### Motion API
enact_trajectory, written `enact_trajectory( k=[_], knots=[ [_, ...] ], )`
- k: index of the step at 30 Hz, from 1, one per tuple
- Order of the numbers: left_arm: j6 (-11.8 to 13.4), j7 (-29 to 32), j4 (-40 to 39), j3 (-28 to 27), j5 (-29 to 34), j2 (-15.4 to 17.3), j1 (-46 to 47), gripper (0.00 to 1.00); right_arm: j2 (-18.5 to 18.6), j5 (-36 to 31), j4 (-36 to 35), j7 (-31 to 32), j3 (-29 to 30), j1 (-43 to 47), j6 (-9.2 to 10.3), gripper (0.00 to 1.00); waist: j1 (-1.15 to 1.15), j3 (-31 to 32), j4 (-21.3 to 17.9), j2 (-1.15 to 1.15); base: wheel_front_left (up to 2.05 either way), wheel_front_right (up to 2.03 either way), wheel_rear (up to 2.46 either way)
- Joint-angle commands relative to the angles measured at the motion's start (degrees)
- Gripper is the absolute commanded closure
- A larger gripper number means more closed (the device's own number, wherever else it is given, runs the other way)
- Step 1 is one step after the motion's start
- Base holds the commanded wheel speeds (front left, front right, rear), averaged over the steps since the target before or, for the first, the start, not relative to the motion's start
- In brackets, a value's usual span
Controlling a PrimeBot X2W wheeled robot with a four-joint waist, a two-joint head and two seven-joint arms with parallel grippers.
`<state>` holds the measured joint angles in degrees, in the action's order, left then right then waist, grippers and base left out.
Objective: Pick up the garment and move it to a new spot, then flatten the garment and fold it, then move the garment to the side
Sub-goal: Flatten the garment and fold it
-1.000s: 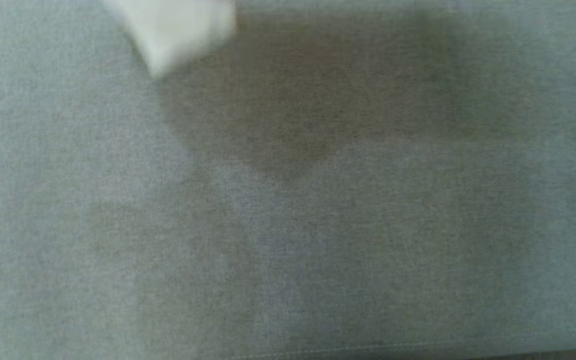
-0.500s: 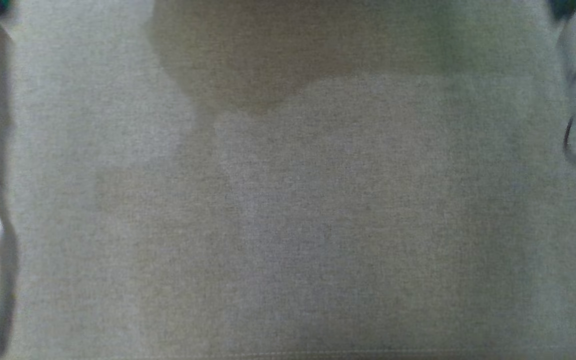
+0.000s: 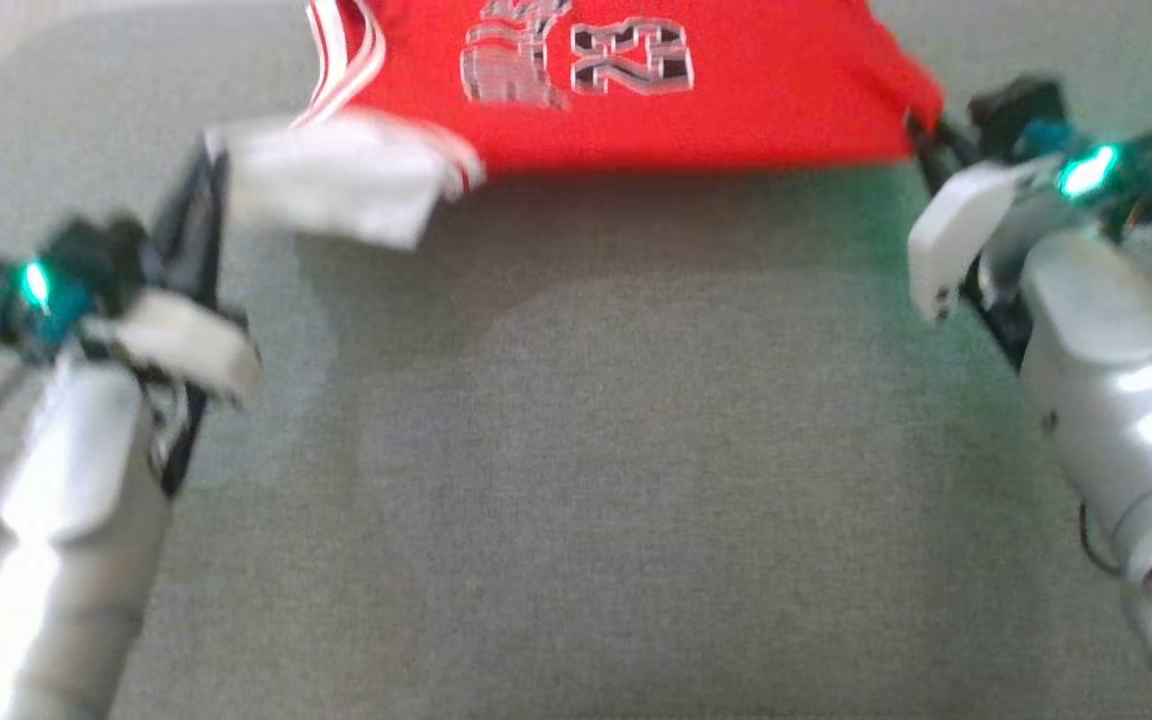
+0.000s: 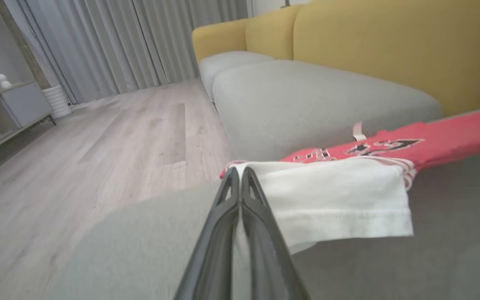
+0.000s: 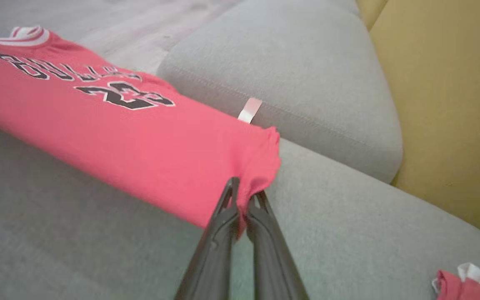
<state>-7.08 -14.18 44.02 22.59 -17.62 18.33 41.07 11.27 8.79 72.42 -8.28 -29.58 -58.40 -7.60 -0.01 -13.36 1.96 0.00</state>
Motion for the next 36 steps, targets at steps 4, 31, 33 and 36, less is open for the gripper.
enact_trajectory(
  k=[4, 31, 33, 36],
  knots=[
    [-0.1, 2.2, -6.4, -0.3, -0.5, 4.9, -4.5, 1.00, 1.2, 6.9, -4.1, 4.0, -6.7, 4.0, 0.11, 1.00, 0.01, 4.3, -0.1, 0.00, 0.00, 0.00, 0.00],
    [4.9, 26.2, -47.2, -0.4, -6.8, 16.9, -31.5, 1.00, 24.4, 45.6, -38.2, 23.7, -29.3, 16.5, 0.11, 1.00, 0.01, 11.5, -1.1, 0.00, 0.00, 0.00, 0.00],
    [5.0, 26.2, -47.1, -0.5, -6.3, 16.7, -29.7, 1.00, 24.3, 45.9, -38.2, 23.2, -28.8, 15.7, 0.11, 1.00, 0.01, 10.6, -1.1, 0.00, 0.00, 0.00, 0.00],
    [4.7, 26.2, -45.6, -0.6, -6.6, 16.0, -26.7, 1.00, 23.7, 46.2, -37.8, 22.9, -28.0, 14.4, 0.11, 1.00, 0.01, 9.1, -1.3, 0.00, 0.00, 0.00, 0.00]
  ],
)
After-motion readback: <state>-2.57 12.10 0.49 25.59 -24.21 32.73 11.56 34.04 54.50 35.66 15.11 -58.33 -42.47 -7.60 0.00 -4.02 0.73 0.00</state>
